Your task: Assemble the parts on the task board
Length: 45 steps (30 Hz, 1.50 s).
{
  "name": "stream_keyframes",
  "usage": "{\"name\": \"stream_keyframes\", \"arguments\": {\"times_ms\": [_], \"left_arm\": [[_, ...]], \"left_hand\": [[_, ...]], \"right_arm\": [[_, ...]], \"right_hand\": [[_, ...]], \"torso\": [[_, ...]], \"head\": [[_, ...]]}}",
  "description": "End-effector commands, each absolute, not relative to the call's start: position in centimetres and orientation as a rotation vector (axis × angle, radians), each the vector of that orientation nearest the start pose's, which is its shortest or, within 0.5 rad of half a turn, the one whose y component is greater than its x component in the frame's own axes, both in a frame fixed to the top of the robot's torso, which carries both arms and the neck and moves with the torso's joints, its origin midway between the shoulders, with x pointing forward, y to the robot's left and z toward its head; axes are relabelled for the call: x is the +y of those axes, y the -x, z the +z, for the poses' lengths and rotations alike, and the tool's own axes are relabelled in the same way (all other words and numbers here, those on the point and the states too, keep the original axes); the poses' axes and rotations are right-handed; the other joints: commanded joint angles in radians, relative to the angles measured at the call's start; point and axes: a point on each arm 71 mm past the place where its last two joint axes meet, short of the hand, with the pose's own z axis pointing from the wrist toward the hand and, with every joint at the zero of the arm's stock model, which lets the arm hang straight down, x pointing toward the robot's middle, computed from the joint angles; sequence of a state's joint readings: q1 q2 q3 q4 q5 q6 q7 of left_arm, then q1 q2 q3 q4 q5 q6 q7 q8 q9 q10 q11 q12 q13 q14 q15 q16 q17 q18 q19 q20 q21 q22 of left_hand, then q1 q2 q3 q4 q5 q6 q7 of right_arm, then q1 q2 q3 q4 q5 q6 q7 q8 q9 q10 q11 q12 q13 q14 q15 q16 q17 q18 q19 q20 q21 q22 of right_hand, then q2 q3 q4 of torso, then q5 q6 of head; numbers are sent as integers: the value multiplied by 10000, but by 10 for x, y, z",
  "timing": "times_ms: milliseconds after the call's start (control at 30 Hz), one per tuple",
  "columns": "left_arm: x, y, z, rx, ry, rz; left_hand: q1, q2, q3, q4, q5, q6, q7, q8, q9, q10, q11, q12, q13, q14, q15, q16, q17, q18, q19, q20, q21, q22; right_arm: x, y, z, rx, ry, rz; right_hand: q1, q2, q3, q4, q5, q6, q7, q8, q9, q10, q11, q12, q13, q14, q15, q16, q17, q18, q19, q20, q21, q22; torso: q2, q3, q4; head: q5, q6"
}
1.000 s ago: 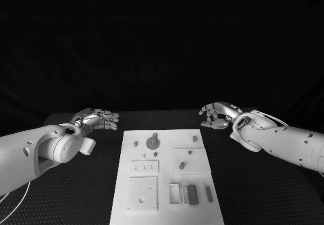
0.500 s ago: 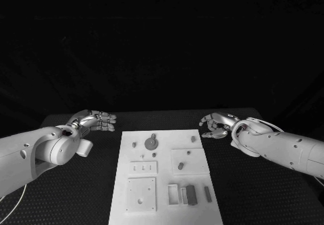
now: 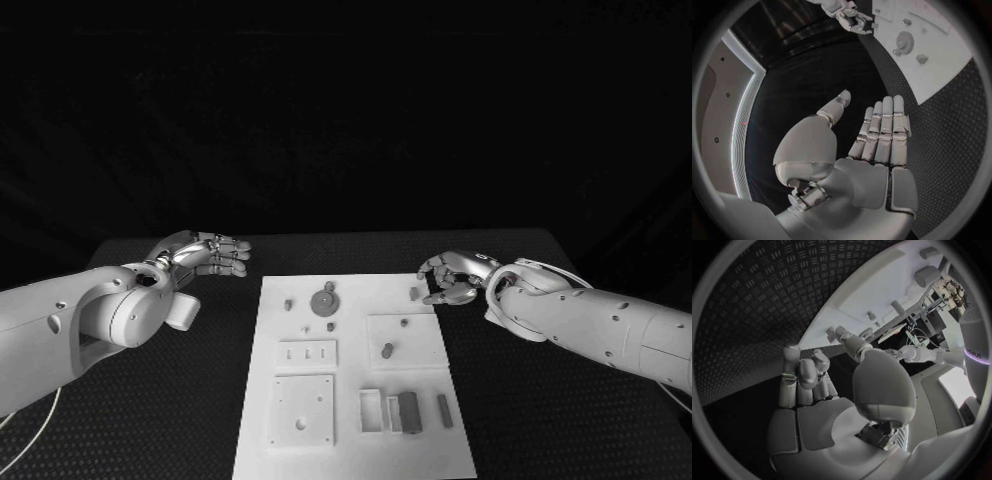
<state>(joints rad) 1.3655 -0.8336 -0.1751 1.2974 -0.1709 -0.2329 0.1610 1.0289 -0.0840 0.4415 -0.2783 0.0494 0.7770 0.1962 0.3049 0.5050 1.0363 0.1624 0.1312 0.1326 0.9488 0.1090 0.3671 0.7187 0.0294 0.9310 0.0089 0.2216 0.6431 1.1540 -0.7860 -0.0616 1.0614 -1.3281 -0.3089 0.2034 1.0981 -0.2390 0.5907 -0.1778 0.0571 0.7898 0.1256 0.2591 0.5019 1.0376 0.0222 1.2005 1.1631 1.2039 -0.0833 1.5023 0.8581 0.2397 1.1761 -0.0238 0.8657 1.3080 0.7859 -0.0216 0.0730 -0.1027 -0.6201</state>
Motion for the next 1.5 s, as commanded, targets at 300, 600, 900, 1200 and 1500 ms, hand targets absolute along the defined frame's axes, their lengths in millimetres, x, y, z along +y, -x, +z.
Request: {"name": "stream_keyframes", "arguments": {"times_ms": [300,600,900,1200,1500], "left_arm": [[272,-537,-164,16145,9682,-12085],[271,-536,-164,16169,9676,-12110],[271,-535,-164,16181,9676,-12126],[271,-535,-164,16176,9683,-12115],[272,-535,-164,16182,9696,-12103]], "left_hand": [[90,-35,-27,-41,-1,-34,104,-60,-9,16,56,-62,4,76,18,-51,18,178,9,28,-66,18],[84,-42,-35,-37,-1,-45,110,-67,-11,10,59,-72,4,78,19,-61,26,178,11,28,-70,20],[79,-42,-39,-33,-1,-47,113,-69,-11,10,61,-76,4,79,19,-67,32,177,12,29,-72,21],[76,-44,-43,-31,-1,-48,114,-71,-11,11,62,-80,5,80,20,-73,38,177,12,29,-75,22],[73,-44,-45,-28,-1,-49,115,-72,-10,11,62,-84,5,82,20,-79,43,177,12,29,-78,22]], "right_arm": [[-299,-534,-246,17250,622,6035],[-296,-537,-251,17150,343,6058],[-295,-538,-253,17169,104,6179],[-294,-538,-254,17136,98,6161],[-295,-539,-255,17132,74,6141]], "right_hand": [[-4,185,-99,-49,24,138,27,84,41,6,-52,110,5,126,-68,87,178,221,25,-80,90,220],[7,501,-144,-134,25,323,39,188,99,89,-46,184,-23,315,-66,156,451,221,89,-128,167,214],[-31,867,-203,-241,25,411,49,213,113,121,-35,213,-63,379,-54,166,529,221,98,-149,199,207],[-28,1228,-260,-487,27,723,17,343,176,117,-66,237,-105,386,-80,154,555,221,69,-146,224,206],[-46,1413,-265,-635,29,1012,19,453,242,134,-64,261,-135,416,-83,148,600,221,74,-147,243,202]], "torso": [[0,-11,-10],[-3,-14,-3],[-2,-11,-11],[-8,-9,-22],[-13,-6,-34]], "head": [[14,-56],[41,-85],[99,-116],[146,-169],[132,-199]]}}
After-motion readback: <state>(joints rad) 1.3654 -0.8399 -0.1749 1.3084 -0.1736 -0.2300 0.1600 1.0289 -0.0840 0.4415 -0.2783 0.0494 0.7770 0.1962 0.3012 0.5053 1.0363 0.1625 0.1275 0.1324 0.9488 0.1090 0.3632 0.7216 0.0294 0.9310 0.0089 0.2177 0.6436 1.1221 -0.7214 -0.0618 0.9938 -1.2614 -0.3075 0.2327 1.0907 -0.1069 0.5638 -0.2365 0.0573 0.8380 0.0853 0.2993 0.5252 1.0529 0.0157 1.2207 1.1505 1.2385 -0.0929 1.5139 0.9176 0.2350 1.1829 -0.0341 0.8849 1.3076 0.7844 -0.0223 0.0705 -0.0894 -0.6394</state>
